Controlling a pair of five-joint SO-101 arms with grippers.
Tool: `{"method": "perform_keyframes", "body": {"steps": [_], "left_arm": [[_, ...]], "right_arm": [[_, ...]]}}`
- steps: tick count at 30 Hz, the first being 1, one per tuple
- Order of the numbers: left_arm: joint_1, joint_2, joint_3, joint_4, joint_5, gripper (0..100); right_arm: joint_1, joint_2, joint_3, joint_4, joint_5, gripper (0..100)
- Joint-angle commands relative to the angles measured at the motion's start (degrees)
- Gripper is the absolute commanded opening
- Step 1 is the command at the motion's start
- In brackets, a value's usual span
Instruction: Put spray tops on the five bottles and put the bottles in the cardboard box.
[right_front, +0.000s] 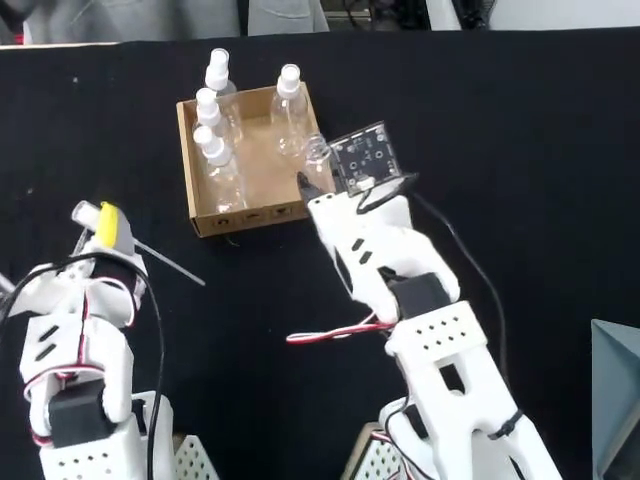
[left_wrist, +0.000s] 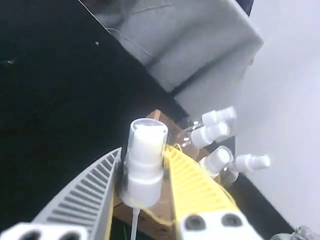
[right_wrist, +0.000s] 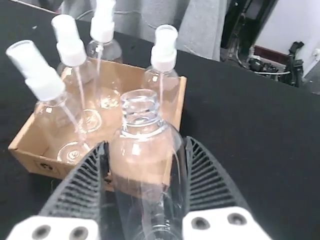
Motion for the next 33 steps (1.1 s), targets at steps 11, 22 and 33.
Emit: {"method": "perform_keyframes", "body": {"steps": [11,22,33], "left_arm": [[-5.85,-8.35,9.89,-13.45,10.20,3],[-6.55,-8.35,10.24,-13.36,13.80,3],[-6.55,-8.35,9.89,-13.01,13.80,3]], "right_arm": [[-2.81,-2.24,-0.22,-1.85,-0.09,3.2],[-2.99,-2.68,-0.13,-1.67,2.46,3.2],[-6.95,-2.68,2.07,-1.85,5.54,3.2]]}}
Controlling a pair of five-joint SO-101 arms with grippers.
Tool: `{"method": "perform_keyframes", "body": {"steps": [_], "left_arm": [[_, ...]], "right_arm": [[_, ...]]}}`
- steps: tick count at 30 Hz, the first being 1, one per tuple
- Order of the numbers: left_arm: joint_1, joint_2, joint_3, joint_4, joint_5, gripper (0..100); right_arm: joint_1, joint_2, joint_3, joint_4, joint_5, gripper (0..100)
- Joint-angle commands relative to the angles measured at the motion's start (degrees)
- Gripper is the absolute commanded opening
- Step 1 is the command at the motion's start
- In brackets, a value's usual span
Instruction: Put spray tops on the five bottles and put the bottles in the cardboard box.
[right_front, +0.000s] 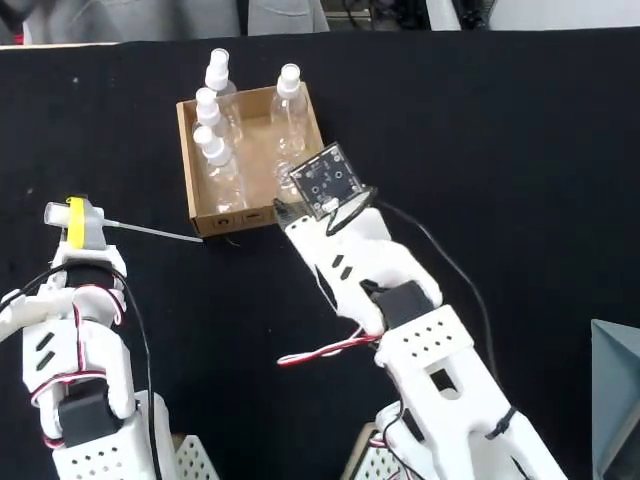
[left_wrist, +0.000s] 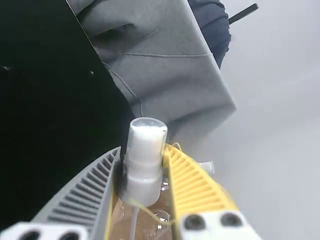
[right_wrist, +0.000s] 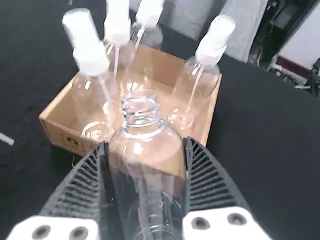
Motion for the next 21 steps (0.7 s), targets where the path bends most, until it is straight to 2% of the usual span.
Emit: {"method": "perform_keyframes", "body": {"steps": [1,4,10,21], "left_arm": [[-0.75,-0.79,-1.01,-1.05,0.35,3],[-1.89,-0.79,-1.01,-1.23,0.53,3],[-5.85,-0.79,-1.01,-1.49,6.33,3],[-6.02,-0.88,-2.07,-1.32,9.14,3]], "right_arm": [[-1.41,-2.68,-0.66,-1.85,0.62,3.2],[-1.85,-2.68,-0.57,-1.85,1.58,3.2],[-6.51,-2.59,2.24,-1.93,10.20,3.2],[-7.65,-2.59,3.91,-2.11,15.47,3.2]]}}
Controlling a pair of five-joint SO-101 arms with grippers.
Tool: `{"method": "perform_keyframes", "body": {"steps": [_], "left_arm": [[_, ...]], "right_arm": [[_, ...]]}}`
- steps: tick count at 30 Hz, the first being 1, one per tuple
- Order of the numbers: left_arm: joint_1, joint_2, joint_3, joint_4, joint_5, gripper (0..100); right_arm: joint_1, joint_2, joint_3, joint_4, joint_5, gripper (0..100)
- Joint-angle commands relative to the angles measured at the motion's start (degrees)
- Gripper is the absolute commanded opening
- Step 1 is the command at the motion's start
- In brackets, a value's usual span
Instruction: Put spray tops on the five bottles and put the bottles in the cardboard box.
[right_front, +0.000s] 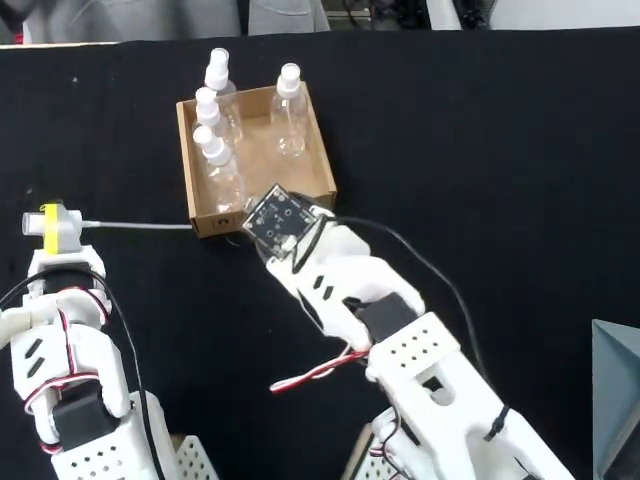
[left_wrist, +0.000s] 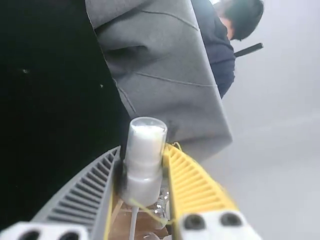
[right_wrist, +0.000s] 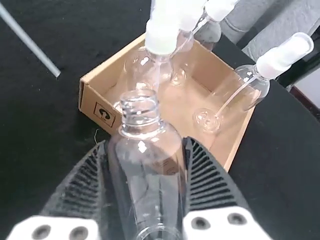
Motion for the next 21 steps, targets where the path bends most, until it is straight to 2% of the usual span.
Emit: {"method": "perform_keyframes", "body": {"steps": [1,10,17,21], "left_arm": [[-0.75,-0.88,-2.07,-1.41,1.41,3],[-0.13,-0.88,-4.44,-1.49,3.78,3],[0.13,-0.88,-5.14,-2.02,4.13,3],[4.26,-0.88,-5.14,-5.19,3.87,3]], "right_arm": [[-1.14,-2.59,0.57,-2.99,3.08,3.2],[-4.22,-2.42,9.45,-18.20,8.26,2.9],[-5.45,-2.24,10.33,-18.99,8.97,3.1],[-5.45,-2.24,10.33,-18.90,8.97,3.1]]}}
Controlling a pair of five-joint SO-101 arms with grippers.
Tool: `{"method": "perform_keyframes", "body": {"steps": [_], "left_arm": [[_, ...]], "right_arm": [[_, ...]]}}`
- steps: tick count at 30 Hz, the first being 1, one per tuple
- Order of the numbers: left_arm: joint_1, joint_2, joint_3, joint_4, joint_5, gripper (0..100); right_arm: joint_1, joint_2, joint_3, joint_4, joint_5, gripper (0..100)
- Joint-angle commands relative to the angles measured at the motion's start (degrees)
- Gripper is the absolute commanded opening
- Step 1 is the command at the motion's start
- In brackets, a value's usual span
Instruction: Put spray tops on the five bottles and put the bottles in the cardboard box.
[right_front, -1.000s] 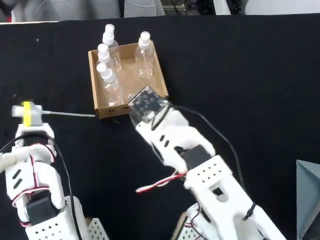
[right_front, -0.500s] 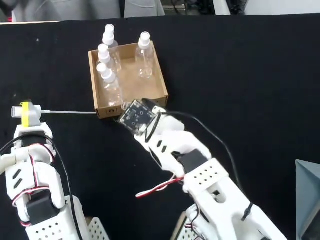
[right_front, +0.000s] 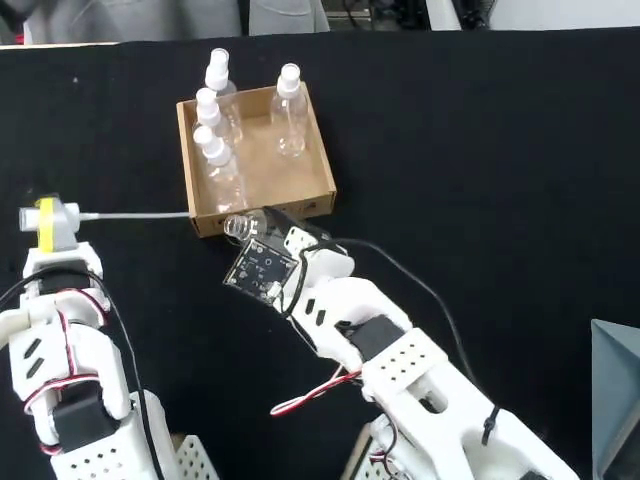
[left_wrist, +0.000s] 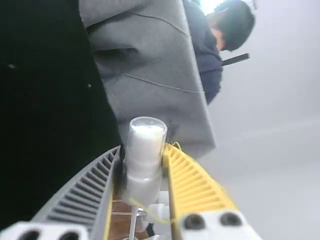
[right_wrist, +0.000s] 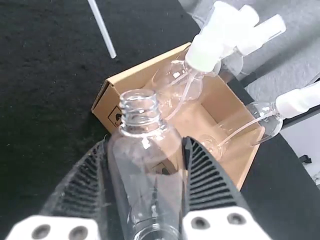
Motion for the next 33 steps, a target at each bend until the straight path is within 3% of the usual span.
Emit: {"method": "perform_keyframes", "body": {"steps": [1,17,21,28,33], "left_arm": [[4.70,-0.88,-4.09,-3.78,0.26,3],[6.90,-0.88,-7.08,-3.78,-1.76,3],[10.95,-0.88,-6.81,-3.60,-5.10,3],[14.02,-0.88,-12.62,5.98,-6.24,3],[13.85,-0.88,-13.05,7.47,-6.24,3]], "right_arm": [[-1.14,-2.24,-0.48,-1.76,0.53,3.1],[-1.05,-2.15,-0.31,-1.76,3.69,3.1],[-1.05,-2.15,-0.31,-1.76,3.69,3.0],[-0.88,-2.15,-0.31,-1.93,3.69,2.9],[-0.88,-2.15,-0.31,-1.93,3.69,2.9]]}}
